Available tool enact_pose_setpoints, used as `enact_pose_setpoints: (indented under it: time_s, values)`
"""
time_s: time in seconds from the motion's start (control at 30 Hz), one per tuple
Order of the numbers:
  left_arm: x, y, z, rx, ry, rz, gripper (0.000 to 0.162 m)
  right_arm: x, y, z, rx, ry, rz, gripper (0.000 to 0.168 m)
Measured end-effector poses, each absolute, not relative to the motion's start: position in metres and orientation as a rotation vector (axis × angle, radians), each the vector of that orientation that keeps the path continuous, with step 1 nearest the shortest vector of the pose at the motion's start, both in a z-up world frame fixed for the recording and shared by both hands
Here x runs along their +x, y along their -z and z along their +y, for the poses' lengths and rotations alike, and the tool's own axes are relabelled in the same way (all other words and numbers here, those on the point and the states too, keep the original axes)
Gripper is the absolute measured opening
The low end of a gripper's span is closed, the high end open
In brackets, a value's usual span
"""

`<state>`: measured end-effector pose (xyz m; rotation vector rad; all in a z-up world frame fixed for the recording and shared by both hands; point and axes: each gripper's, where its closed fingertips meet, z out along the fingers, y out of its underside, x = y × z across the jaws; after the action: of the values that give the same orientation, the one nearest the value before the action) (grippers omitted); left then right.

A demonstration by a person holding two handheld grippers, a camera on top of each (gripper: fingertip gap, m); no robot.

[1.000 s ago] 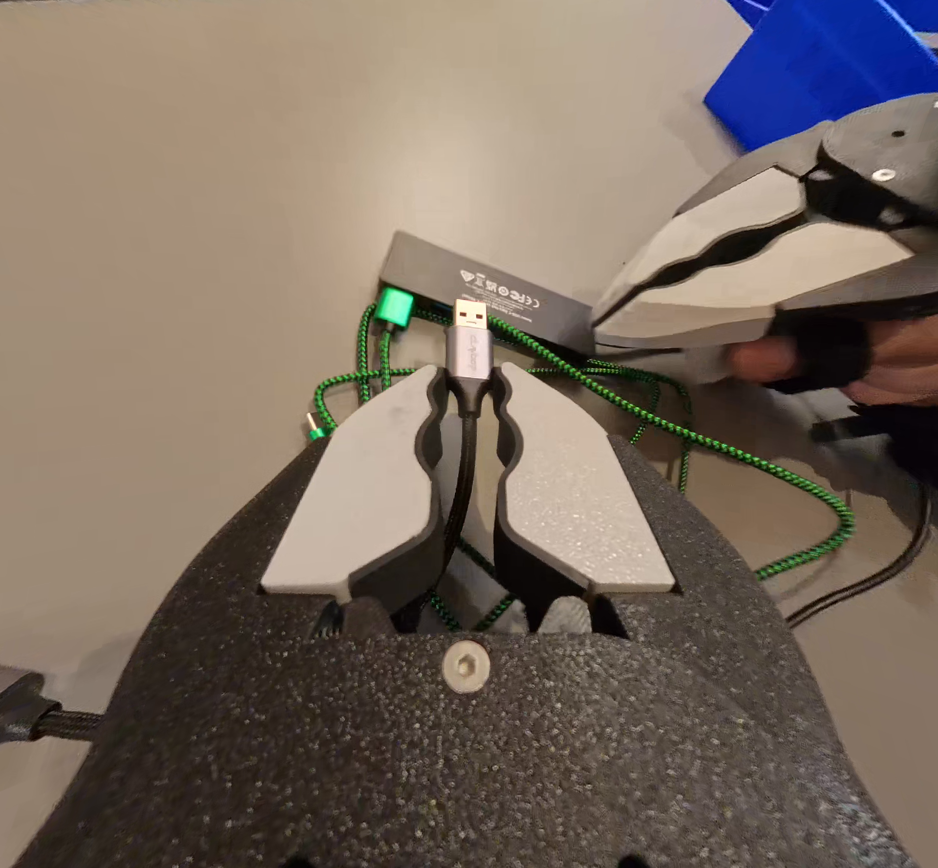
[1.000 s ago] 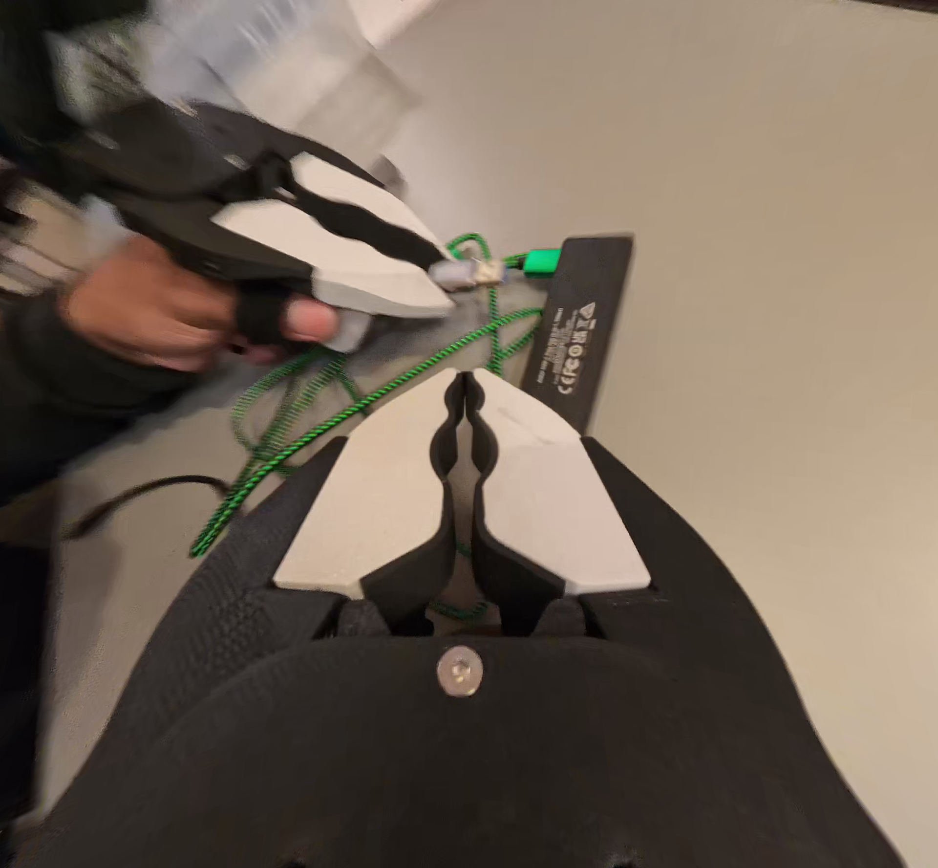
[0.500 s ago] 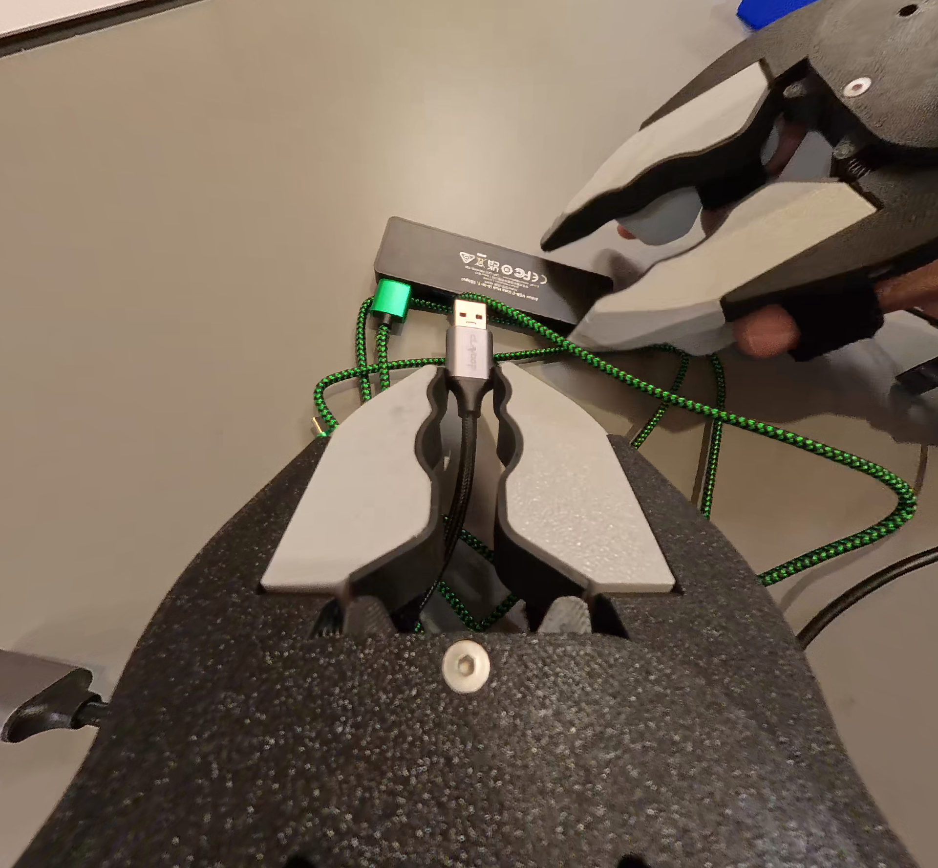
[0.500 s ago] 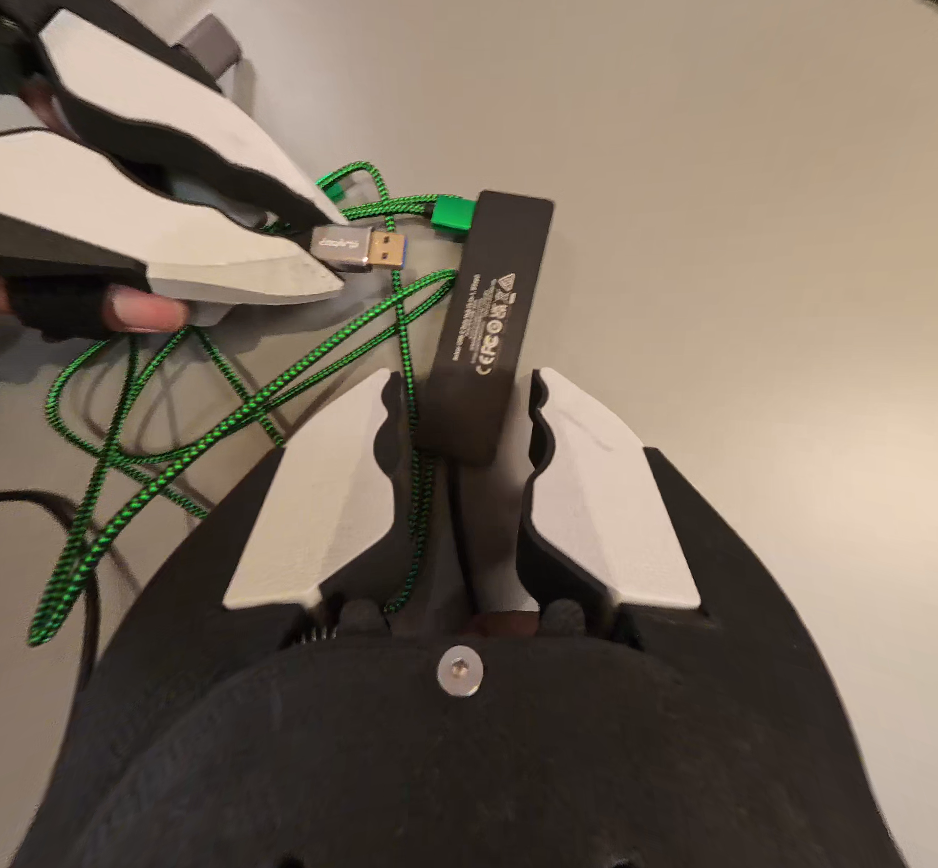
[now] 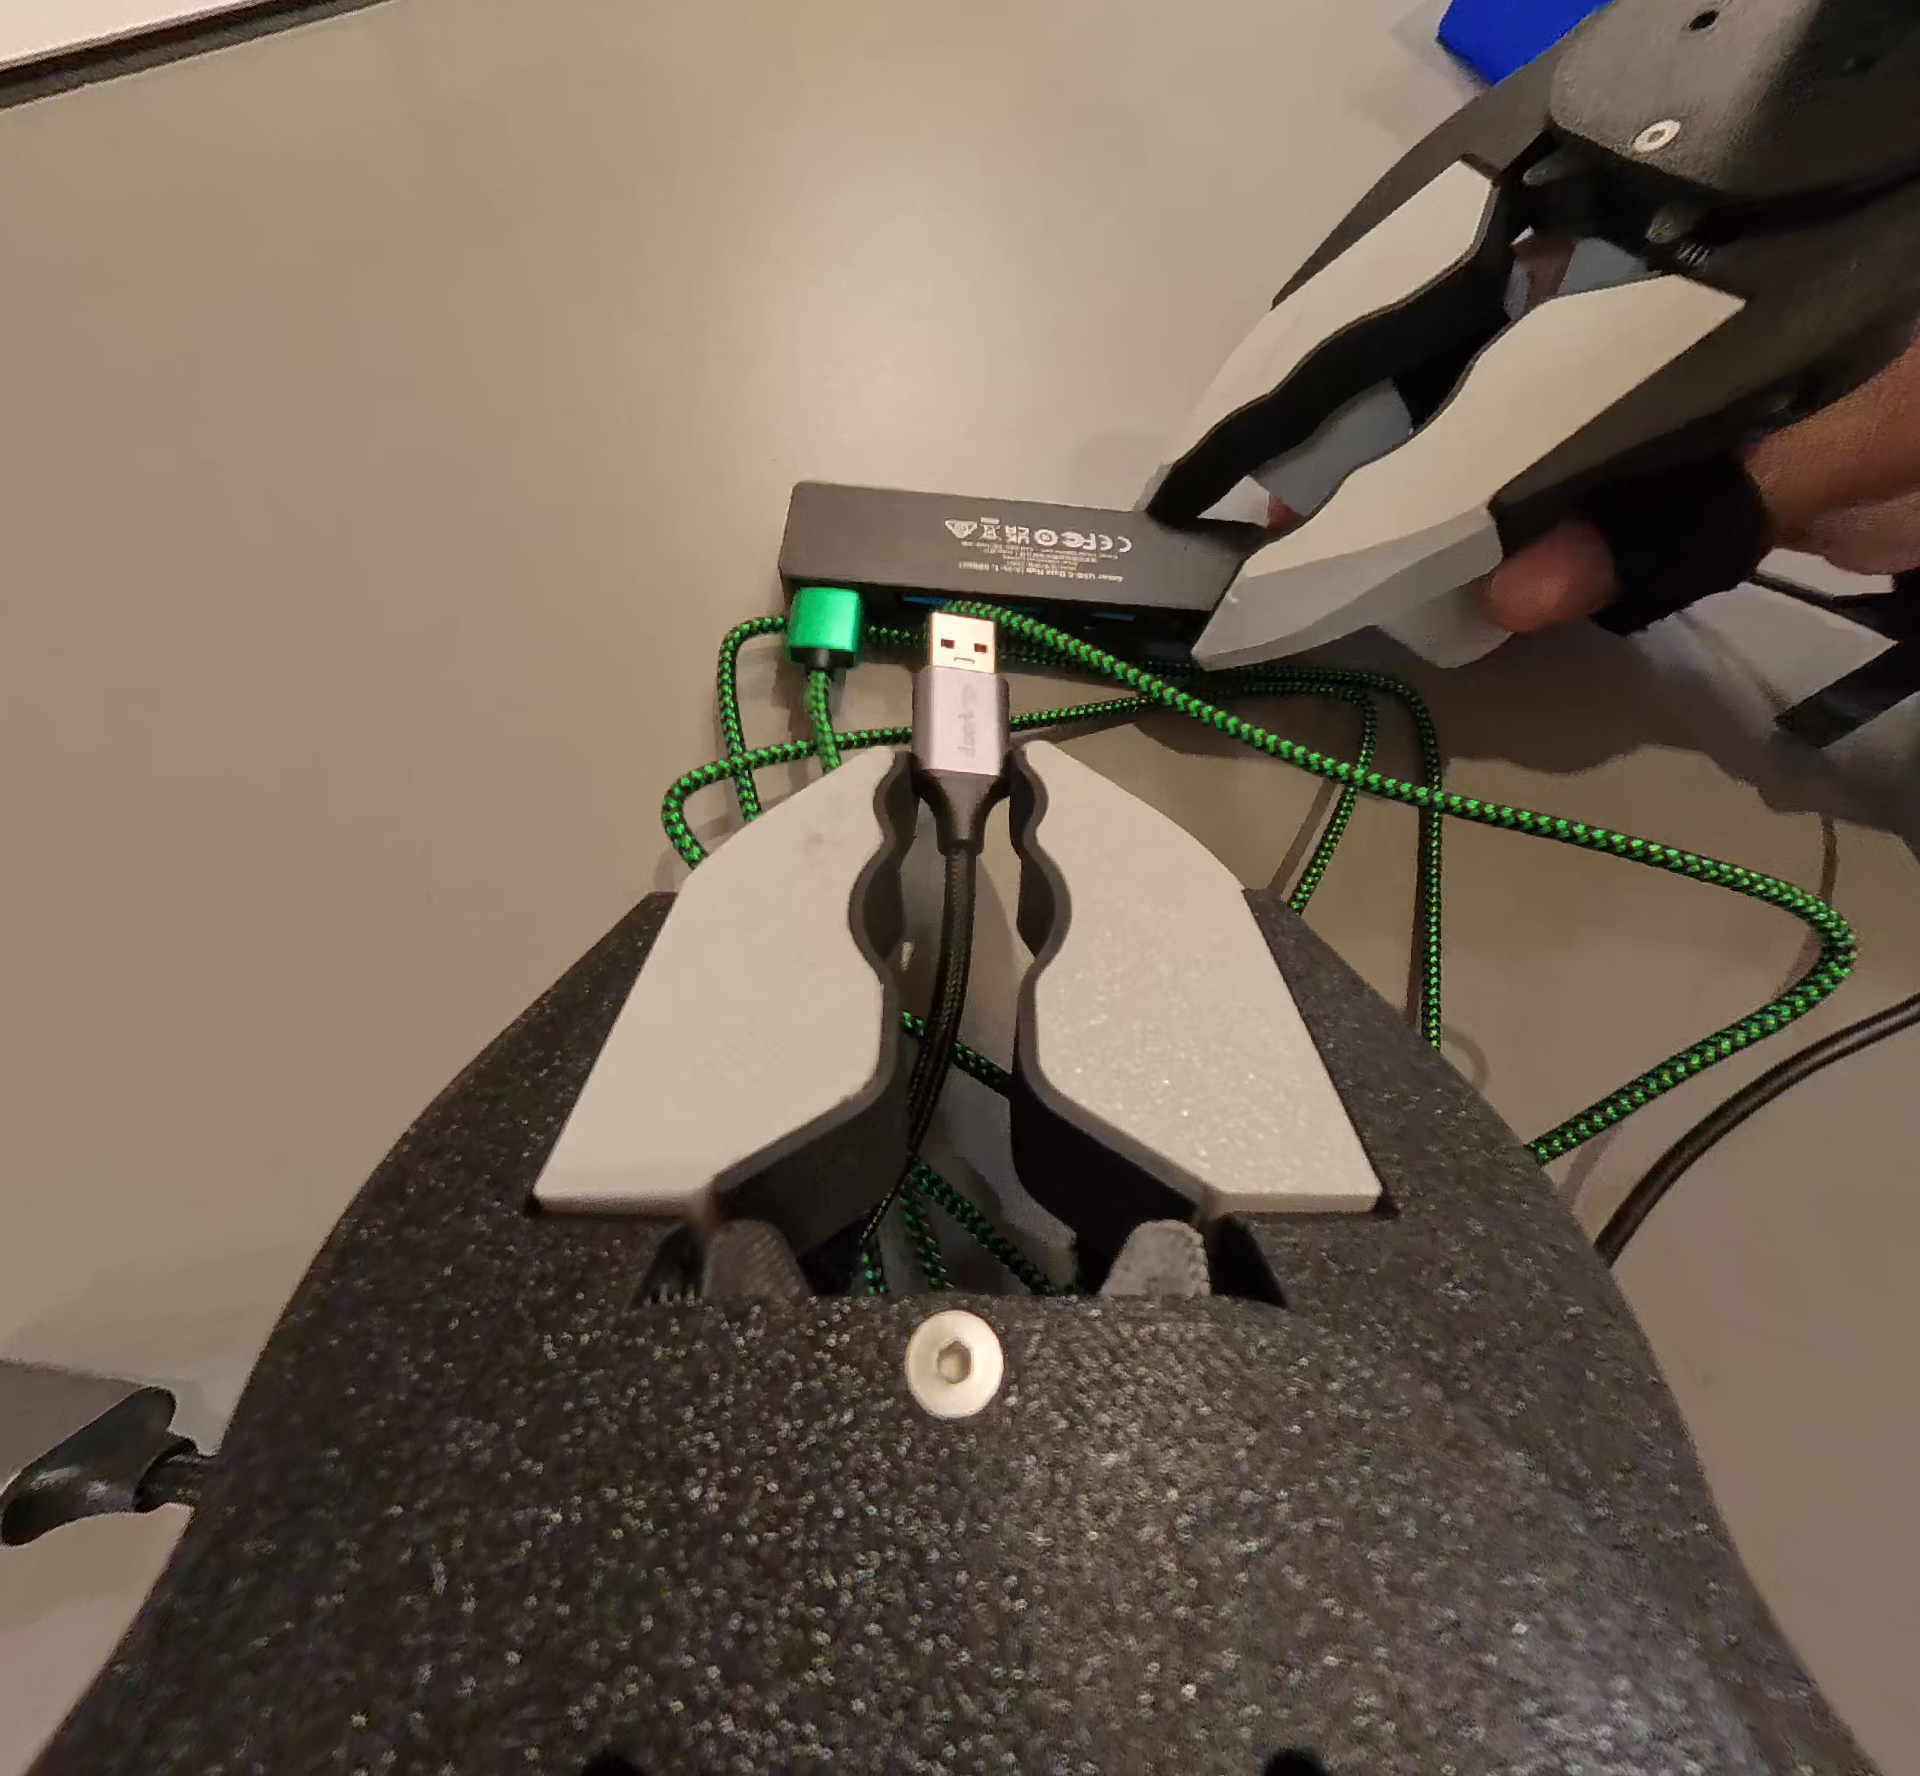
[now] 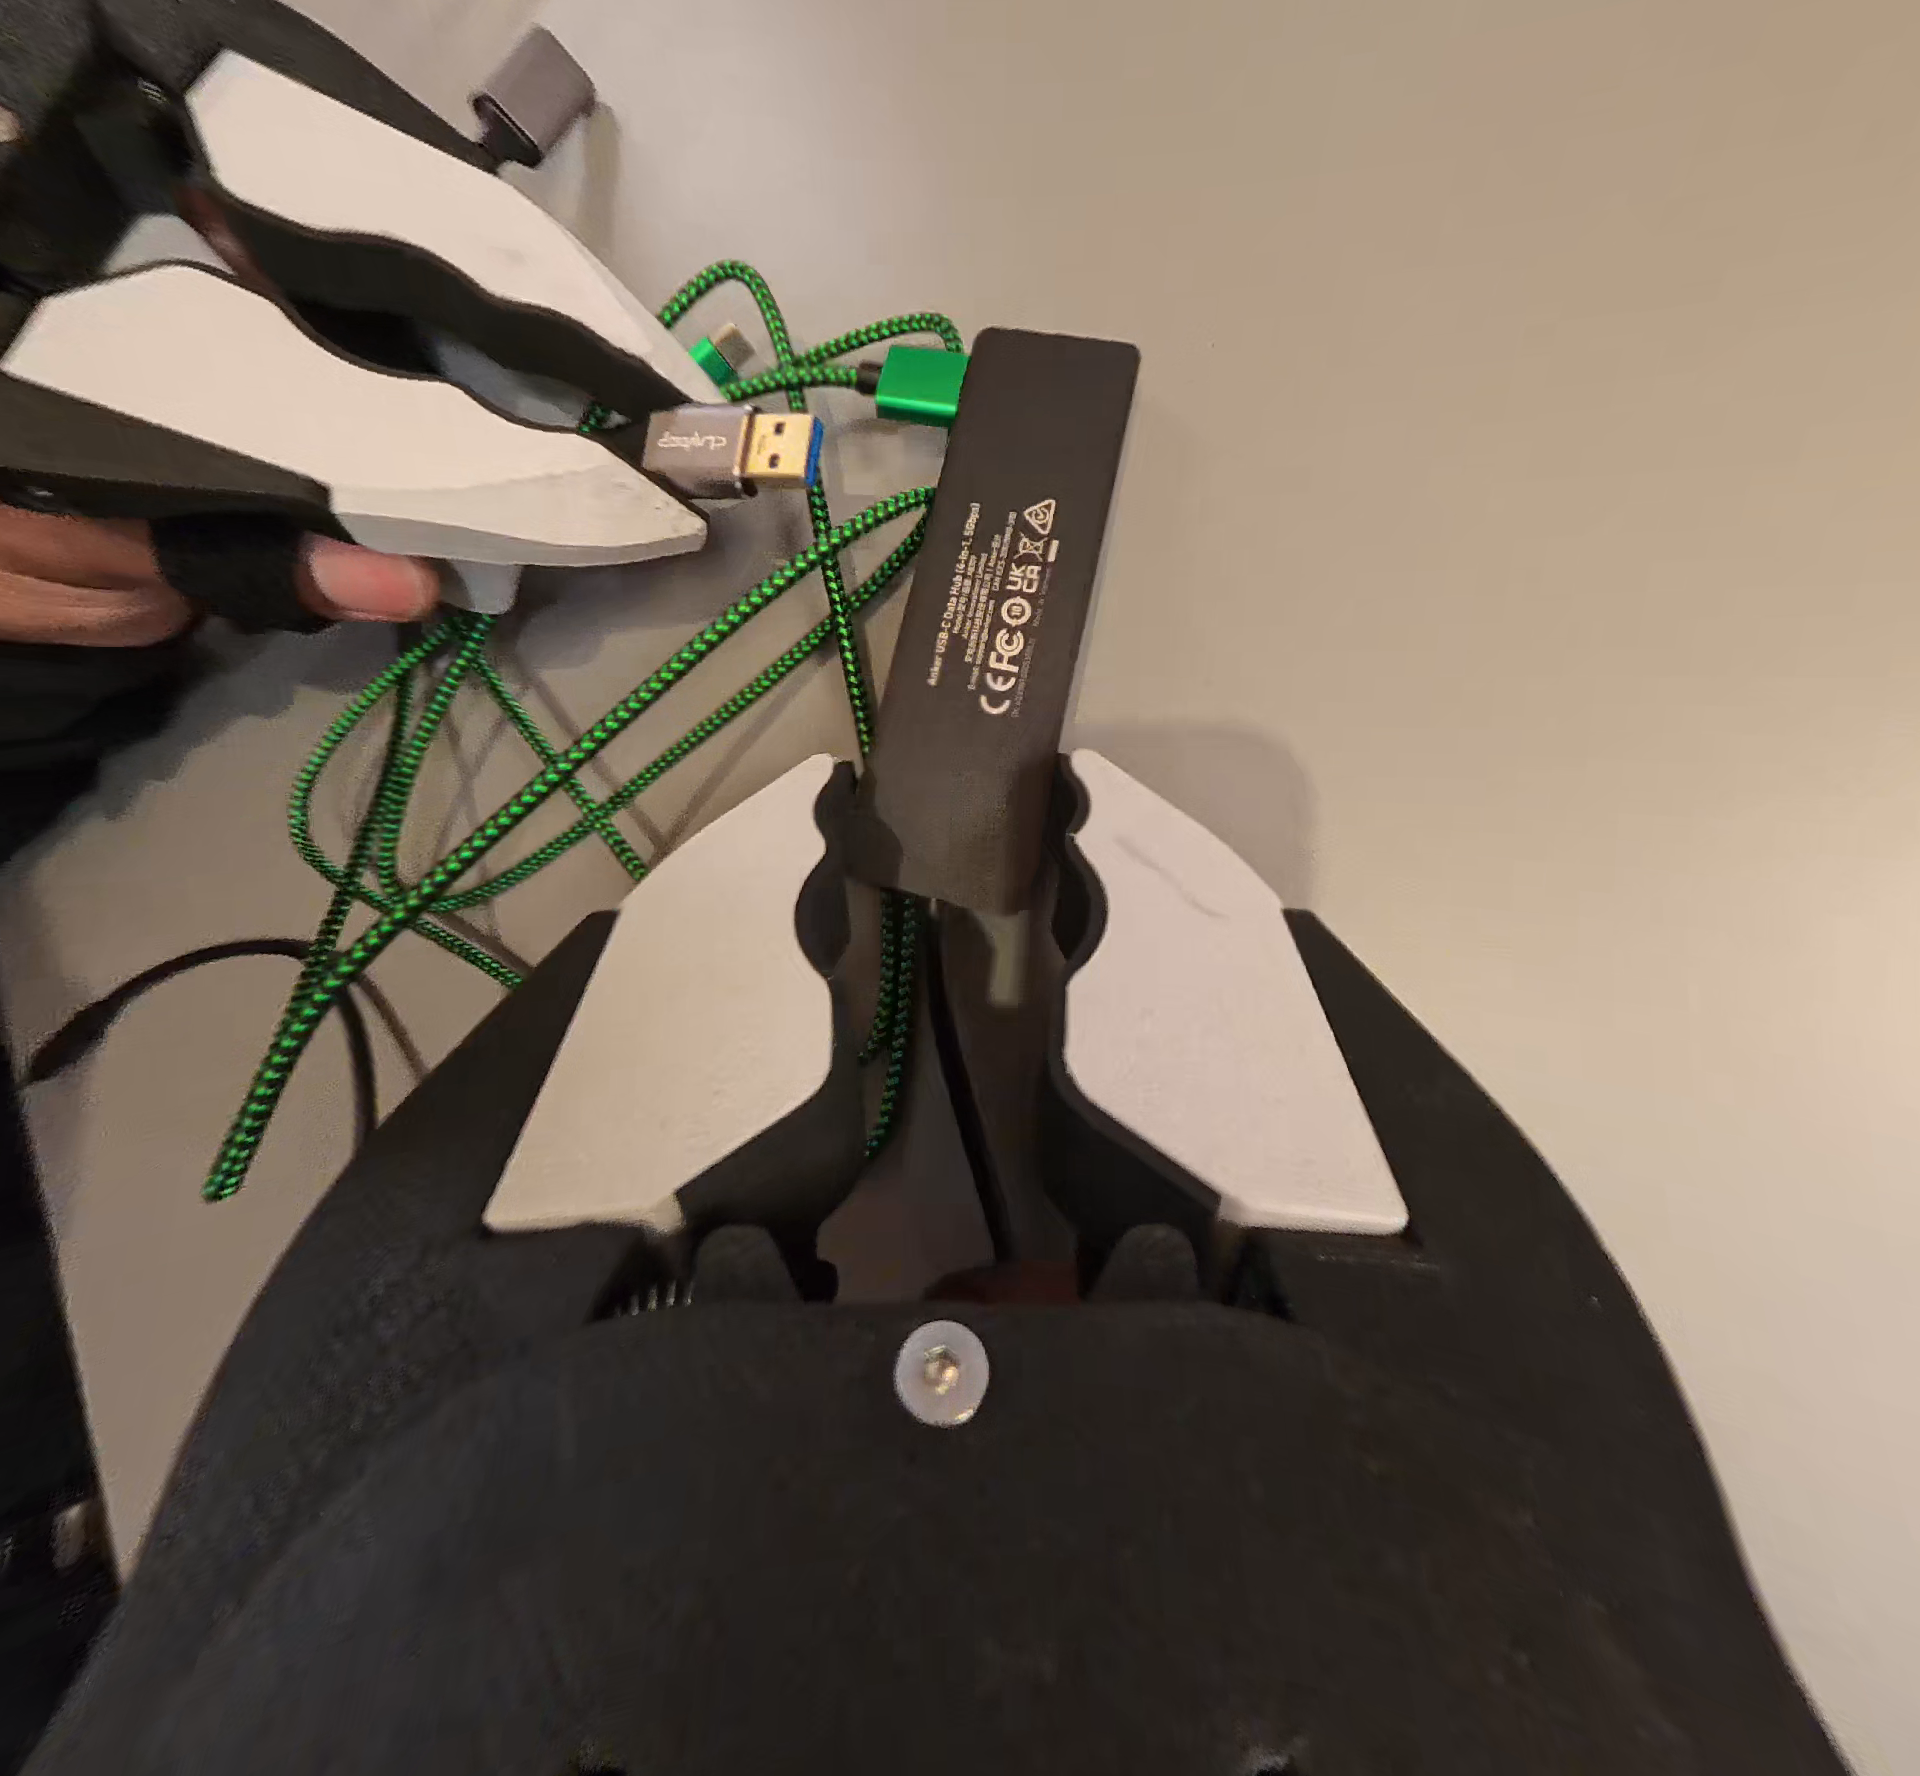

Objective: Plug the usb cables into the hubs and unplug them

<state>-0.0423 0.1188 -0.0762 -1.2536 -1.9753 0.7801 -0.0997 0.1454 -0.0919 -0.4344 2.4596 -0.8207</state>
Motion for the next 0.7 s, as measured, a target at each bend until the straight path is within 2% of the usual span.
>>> enact_pose_setpoints:
  time_s: [0.03,0.4,0.7]
  values:
    - [-0.042,0.074,0.119,-1.244,-0.777,-1.964,0.017,-0.099,0.090,0.146,-0.432,0.827,2.433,0.035]
    - [-0.039,0.055,0.122,-1.167,-0.760,-1.941,0.017,-0.096,0.061,0.142,-0.343,0.947,2.242,0.034]
    - [-0.033,0.064,0.121,-1.295,-0.814,-2.024,0.017,-0.083,0.054,0.142,-0.425,1.104,2.322,0.034]
